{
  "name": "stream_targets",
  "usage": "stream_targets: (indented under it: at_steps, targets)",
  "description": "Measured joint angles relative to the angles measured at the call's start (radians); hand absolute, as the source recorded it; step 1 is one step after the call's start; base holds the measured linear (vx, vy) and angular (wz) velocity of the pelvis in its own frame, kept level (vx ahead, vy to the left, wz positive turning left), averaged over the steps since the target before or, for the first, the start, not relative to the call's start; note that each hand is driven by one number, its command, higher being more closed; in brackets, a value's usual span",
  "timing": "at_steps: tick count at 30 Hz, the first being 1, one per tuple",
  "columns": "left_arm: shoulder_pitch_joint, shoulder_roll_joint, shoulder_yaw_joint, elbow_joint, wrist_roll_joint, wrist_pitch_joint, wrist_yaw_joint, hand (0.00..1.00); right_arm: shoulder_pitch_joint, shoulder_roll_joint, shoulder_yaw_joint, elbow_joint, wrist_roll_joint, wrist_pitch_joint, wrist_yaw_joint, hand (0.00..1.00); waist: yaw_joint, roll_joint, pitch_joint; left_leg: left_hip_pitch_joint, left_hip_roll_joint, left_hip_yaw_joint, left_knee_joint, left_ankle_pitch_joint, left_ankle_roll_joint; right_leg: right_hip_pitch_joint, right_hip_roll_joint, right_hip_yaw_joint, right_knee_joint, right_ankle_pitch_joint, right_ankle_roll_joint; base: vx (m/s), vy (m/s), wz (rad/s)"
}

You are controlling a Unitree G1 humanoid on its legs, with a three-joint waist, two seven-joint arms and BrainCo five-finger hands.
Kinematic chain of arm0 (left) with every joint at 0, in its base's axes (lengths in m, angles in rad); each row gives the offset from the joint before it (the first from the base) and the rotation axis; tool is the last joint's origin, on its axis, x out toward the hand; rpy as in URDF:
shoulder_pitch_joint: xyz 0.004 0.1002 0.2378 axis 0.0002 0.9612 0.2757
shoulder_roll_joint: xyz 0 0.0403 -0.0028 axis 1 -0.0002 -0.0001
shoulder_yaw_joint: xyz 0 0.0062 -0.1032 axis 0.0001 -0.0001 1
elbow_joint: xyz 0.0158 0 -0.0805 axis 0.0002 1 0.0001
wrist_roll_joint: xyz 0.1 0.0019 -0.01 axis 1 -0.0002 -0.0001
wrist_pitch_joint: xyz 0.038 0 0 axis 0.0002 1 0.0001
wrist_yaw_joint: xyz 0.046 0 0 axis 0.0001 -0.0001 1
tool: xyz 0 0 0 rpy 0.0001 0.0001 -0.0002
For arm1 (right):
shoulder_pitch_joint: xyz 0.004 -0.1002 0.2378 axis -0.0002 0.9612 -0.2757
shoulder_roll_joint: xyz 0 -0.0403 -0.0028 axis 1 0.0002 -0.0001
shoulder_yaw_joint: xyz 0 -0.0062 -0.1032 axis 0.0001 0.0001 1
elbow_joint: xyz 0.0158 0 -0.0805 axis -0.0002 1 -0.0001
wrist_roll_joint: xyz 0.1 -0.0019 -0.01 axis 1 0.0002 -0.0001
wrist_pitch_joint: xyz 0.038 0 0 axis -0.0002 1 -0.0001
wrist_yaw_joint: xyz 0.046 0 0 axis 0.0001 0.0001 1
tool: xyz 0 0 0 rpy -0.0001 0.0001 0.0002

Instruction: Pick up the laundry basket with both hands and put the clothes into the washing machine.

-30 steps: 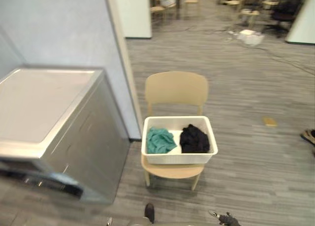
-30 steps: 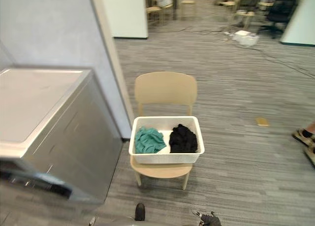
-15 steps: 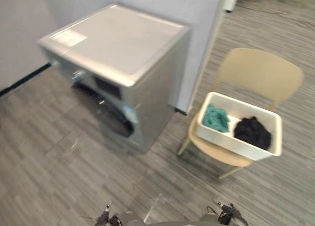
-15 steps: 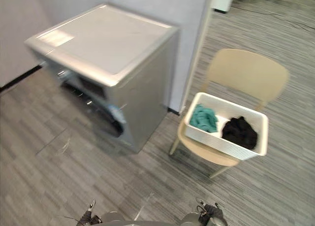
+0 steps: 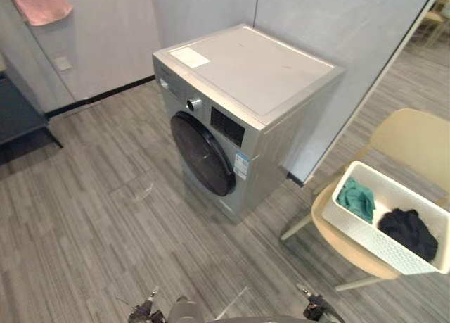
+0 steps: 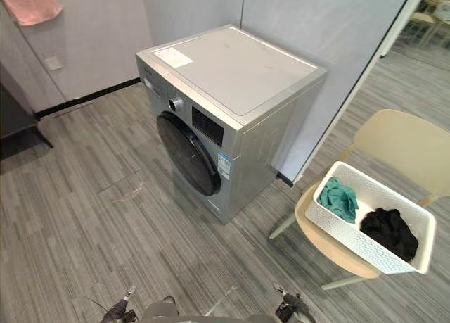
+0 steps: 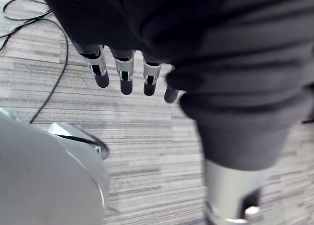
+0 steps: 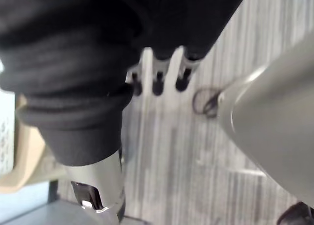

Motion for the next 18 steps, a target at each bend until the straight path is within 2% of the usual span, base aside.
stream_targets:
  at_steps: [1, 2, 3, 4, 5, 7, 8, 9, 10, 11, 12, 13, 14, 17, 18]
  targets:
    - [-0.008, -0.014, 0.000, 0.000, 0.014, 0.005, -0.004, 0.00, 0.022, -0.001, 0.003, -0.013, 0.010, 0.001, 0.002, 0.00, -0.026, 0.044, -0.002, 0.025, -0.002, -0.003, -0.028, -0.012, 0.046, -0.038, 0.022, 0.009, 0.174, 0.012, -0.047, 0.27, -0.033, 1.74]
    - [-0.033, -0.030, 0.000, -0.001, 0.027, 0.000, -0.007, 0.00, 0.036, 0.002, -0.008, -0.009, 0.026, 0.002, -0.001, 0.00, -0.051, 0.071, 0.006, 0.081, 0.019, -0.074, -0.135, -0.016, 0.022, -0.099, 0.093, 0.073, 0.264, -0.038, -0.111, 0.18, -0.072, 1.63]
    - [-0.038, -0.036, 0.001, 0.000, 0.027, -0.003, -0.007, 0.00, 0.036, 0.004, -0.005, -0.013, 0.034, 0.003, 0.004, 0.00, -0.050, 0.070, 0.004, 0.091, 0.018, -0.091, -0.145, -0.010, 0.009, -0.117, 0.142, 0.099, 0.212, -0.064, -0.138, 0.17, -0.088, 1.13]
    - [-0.038, -0.039, -0.004, -0.012, 0.025, -0.006, -0.008, 0.00, 0.037, 0.008, 0.028, -0.028, 0.041, -0.006, 0.002, 0.00, -0.045, 0.035, 0.005, 0.044, -0.003, -0.118, 0.020, -0.050, -0.011, -0.156, 0.171, 0.115, 0.117, 0.014, -0.126, 0.24, -0.084, 0.96]
    - [-0.037, -0.050, -0.022, -0.029, 0.024, -0.002, -0.011, 0.00, 0.035, -0.006, 0.026, -0.032, 0.041, -0.018, 0.002, 0.00, -0.054, 0.072, 0.009, -0.013, 0.008, -0.133, 0.163, -0.087, -0.033, -0.142, 0.172, 0.070, 0.162, -0.019, -0.128, 0.28, -0.056, 0.84]
    - [-0.023, -0.060, -0.049, -0.067, 0.001, -0.008, -0.011, 0.00, 0.026, -0.010, 0.025, -0.032, 0.038, -0.015, 0.001, 0.00, -0.046, 0.071, 0.010, -0.086, -0.002, -0.163, 0.330, -0.047, -0.102, -0.129, 0.167, 0.068, 0.178, -0.065, -0.131, 0.17, -0.032, 0.30]
    - [-0.006, -0.067, -0.046, -0.082, -0.026, -0.008, -0.008, 0.00, 0.010, -0.017, 0.037, -0.035, 0.032, -0.012, 0.002, 0.00, -0.036, 0.094, 0.021, -0.139, 0.007, -0.184, 0.456, 0.016, -0.157, -0.108, 0.176, 0.079, 0.179, -0.077, -0.137, 0.10, 0.020, -0.37]
    - [0.010, -0.068, -0.042, -0.091, -0.034, -0.008, -0.006, 0.00, 0.011, -0.020, 0.051, -0.050, 0.025, -0.009, 0.003, 0.00, -0.018, 0.106, 0.024, -0.156, 0.016, -0.175, 0.524, 0.069, -0.161, -0.091, 0.184, 0.110, 0.176, -0.079, -0.137, 0.14, 0.071, -0.80]
    - [0.046, -0.067, -0.042, -0.093, -0.036, -0.008, -0.001, 0.00, 0.011, -0.031, 0.078, -0.060, 0.019, -0.007, -0.002, 0.00, 0.000, 0.110, 0.030, -0.183, 0.032, -0.155, 0.605, 0.150, -0.159, -0.072, 0.188, 0.147, 0.161, -0.077, -0.139, 0.13, 0.087, -0.98]
    - [0.064, -0.064, -0.035, -0.094, -0.053, -0.008, 0.002, 0.00, 0.008, -0.032, 0.096, -0.071, 0.018, -0.007, -0.005, 0.00, 0.006, 0.115, 0.030, -0.211, 0.056, -0.133, 0.652, 0.156, -0.148, -0.057, 0.187, 0.169, 0.146, -0.068, -0.130, 0.18, 0.130, -0.92]
    - [0.078, -0.052, -0.033, -0.094, -0.062, -0.008, 0.020, 0.00, 0.015, -0.030, 0.118, -0.093, 0.018, -0.001, -0.014, 0.00, 0.008, 0.114, 0.030, -0.227, 0.101, -0.113, 0.644, 0.104, -0.066, -0.042, 0.187, 0.187, 0.128, -0.061, -0.118, 0.16, 0.113, -0.63]
    - [0.081, -0.044, -0.032, -0.093, -0.065, -0.008, 0.022, 0.00, 0.015, -0.028, 0.131, -0.102, 0.018, 0.002, -0.021, 0.00, 0.008, 0.110, 0.029, -0.229, 0.130, -0.106, 0.610, 0.080, -0.027, -0.039, 0.187, 0.199, 0.121, -0.060, -0.115, 0.23, 0.160, -0.68]
    - [0.080, -0.038, -0.024, -0.090, -0.066, -0.008, 0.033, 0.00, 0.014, -0.025, 0.162, -0.130, 0.008, 0.003, -0.025, 0.00, 0.012, 0.102, 0.030, -0.207, 0.192, -0.099, 0.440, 0.040, 0.015, -0.030, 0.178, 0.233, 0.098, -0.053, -0.103, 0.19, 0.150, -0.59]
    - [0.082, -0.031, -0.021, -0.086, -0.071, -0.008, 0.062, 0.00, 0.013, -0.020, 0.210, -0.169, -0.007, 0.004, -0.036, 0.00, 0.017, 0.080, 0.024, -0.134, 0.235, -0.099, 0.091, 0.038, 0.009, -0.008, 0.125, 0.271, 0.051, -0.037, -0.072, 0.29, 0.347, -0.49]
    - [0.080, -0.034, -0.022, -0.071, -0.070, -0.009, 0.078, 0.00, 0.018, -0.019, 0.225, -0.186, -0.012, 0.001, -0.045, 0.00, 0.020, 0.083, 0.014, -0.079, 0.248, -0.098, -0.065, 0.080, -0.046, -0.002, 0.094, 0.281, 0.030, -0.022, -0.041, 0.27, 0.477, -0.46]
